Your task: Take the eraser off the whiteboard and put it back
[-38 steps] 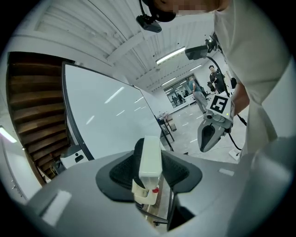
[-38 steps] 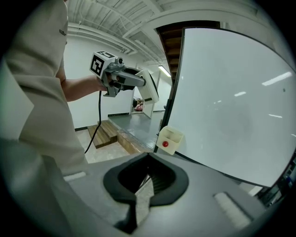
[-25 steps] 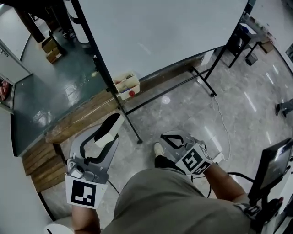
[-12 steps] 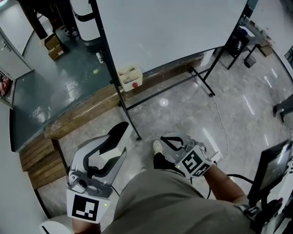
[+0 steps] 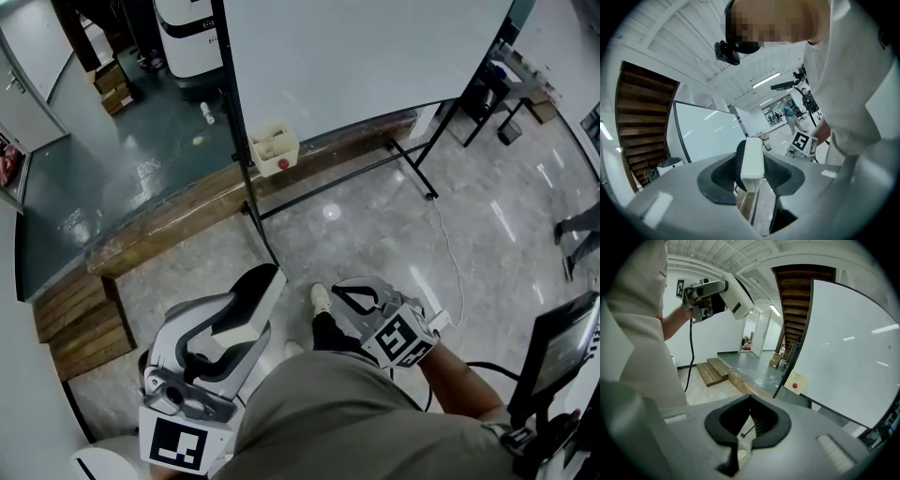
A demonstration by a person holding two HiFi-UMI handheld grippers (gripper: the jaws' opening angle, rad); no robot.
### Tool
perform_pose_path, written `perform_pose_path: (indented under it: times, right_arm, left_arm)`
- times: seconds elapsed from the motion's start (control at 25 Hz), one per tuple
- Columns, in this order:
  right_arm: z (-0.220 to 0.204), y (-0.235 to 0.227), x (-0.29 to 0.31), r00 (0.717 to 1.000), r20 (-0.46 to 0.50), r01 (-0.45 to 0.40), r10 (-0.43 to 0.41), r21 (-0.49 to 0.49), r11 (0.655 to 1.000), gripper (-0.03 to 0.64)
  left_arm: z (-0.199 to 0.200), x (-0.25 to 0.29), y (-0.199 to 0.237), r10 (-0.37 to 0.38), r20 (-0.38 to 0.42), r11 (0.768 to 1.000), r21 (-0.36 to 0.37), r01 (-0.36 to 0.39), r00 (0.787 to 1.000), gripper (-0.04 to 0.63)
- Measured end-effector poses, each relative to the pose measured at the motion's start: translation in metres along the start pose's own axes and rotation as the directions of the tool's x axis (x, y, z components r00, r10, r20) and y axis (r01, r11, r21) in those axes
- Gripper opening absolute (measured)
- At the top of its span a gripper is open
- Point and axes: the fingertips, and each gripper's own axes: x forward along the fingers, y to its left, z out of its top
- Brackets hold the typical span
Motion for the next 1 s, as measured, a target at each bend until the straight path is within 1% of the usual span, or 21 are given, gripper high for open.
perform_pose_path:
  times: [0.2,0.48,0.8,1.0]
  right_arm:
    - [0.001,0.0,0.0,1.0,-0.002,0.003,-0.003,0.001,1.0,0.002]
    - [0.003,-0.006,0.0,1.0,0.01,0.02,-0.02,0.005,1.0,0.002]
    - [-0.001,-0.016,-0.002,0.999,0.011,0.052,-0.052,0.004,0.999,0.002]
    - [-0.001,-0.025,-0.002,0.998,0.012,0.064,-0.064,0.018,0.998,0.002]
  left_arm:
    - [-0.005,0.001,0.002,0.0,-0.012,1.0,0.006,0.0,1.0,0.167]
    - [-0.012,0.006,0.013,0.003,-0.009,1.0,0.004,-0.003,1.0,0.167]
    - [-0.024,0.023,0.022,-0.008,-0.008,1.0,0.012,0.008,1.0,0.167]
    - [-0.033,0.039,0.032,-0.023,-0.008,1.0,0.005,0.023,1.0,0.166]
